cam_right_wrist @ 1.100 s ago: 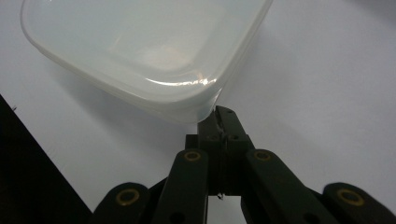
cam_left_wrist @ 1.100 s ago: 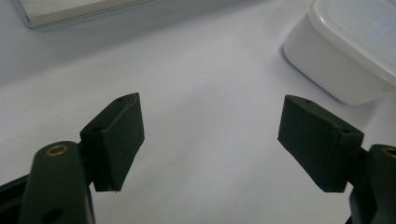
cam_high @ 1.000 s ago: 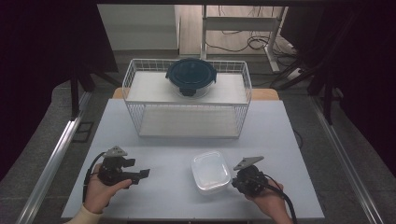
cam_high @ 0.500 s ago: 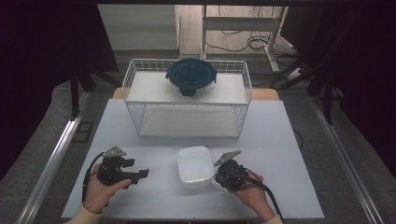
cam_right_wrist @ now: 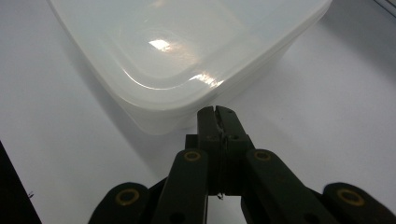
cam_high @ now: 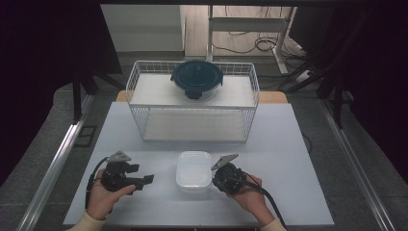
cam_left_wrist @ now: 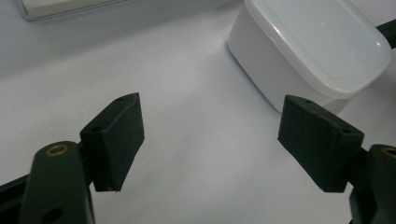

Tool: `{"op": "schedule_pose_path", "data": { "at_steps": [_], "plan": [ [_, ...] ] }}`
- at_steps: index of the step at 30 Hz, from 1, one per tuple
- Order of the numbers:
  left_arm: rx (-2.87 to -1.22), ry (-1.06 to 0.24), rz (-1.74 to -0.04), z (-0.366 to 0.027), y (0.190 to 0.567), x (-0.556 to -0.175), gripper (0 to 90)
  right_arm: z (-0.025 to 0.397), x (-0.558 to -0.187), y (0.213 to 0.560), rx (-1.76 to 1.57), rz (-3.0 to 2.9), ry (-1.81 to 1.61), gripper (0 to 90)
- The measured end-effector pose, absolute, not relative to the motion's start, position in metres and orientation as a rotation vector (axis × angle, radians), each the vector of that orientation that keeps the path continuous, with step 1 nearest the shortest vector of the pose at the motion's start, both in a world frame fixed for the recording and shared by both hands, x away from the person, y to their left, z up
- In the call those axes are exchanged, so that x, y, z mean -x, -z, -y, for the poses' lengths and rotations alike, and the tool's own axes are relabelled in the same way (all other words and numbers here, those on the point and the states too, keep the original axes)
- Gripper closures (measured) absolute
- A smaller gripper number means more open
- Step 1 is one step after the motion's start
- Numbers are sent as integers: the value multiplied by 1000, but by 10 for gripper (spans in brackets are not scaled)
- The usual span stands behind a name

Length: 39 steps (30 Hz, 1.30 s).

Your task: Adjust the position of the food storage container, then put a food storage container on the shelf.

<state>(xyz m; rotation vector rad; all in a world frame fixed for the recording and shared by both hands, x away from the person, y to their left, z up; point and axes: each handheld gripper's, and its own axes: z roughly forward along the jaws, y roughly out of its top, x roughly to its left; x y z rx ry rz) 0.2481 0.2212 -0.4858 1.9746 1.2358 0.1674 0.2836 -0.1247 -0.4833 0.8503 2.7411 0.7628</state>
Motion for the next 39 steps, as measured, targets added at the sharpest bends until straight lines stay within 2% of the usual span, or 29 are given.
{"op": "schedule_pose_path", "data": {
  "at_steps": [7,13,16,18,19,21,22,24,32,39],
  "plan": [
    [-1962,-168,-1246,-223,484,-247,222,136,-286,474,-893,-2695,-799,893],
    [-1936,-141,-1230,-220,480,-245,218,169,-285,460,-1006,-2599,-902,884],
    [-1941,-138,-1233,-218,482,-246,218,188,-281,457,-1068,-2573,-956,848],
    [-1947,-134,-1228,-218,482,-246,218,195,-279,456,-1092,-2562,-986,788],
    [-1947,-132,-1228,-217,482,-246,218,199,-279,455,-1108,-2553,-1016,711],
    [-1947,-130,-1225,-217,482,-247,218,206,-279,455,-1178,-2502,-1080,461],
    [-1946,-129,-1225,-217,482,-247,218,210,-279,454,-1216,-2466,-1104,402],
    [-1946,-126,-1226,-216,483,-247,218,213,-280,454,-1239,-2449,-1127,341],
    [-1919,-95,-1242,-217,482,-247,218,213,-280,451,-1253,-2433,-1163,268],
    [-1894,-82,-1245,-216,479,-248,218,218,-280,450,-1269,-2409,-1189,256]
  ]
}}
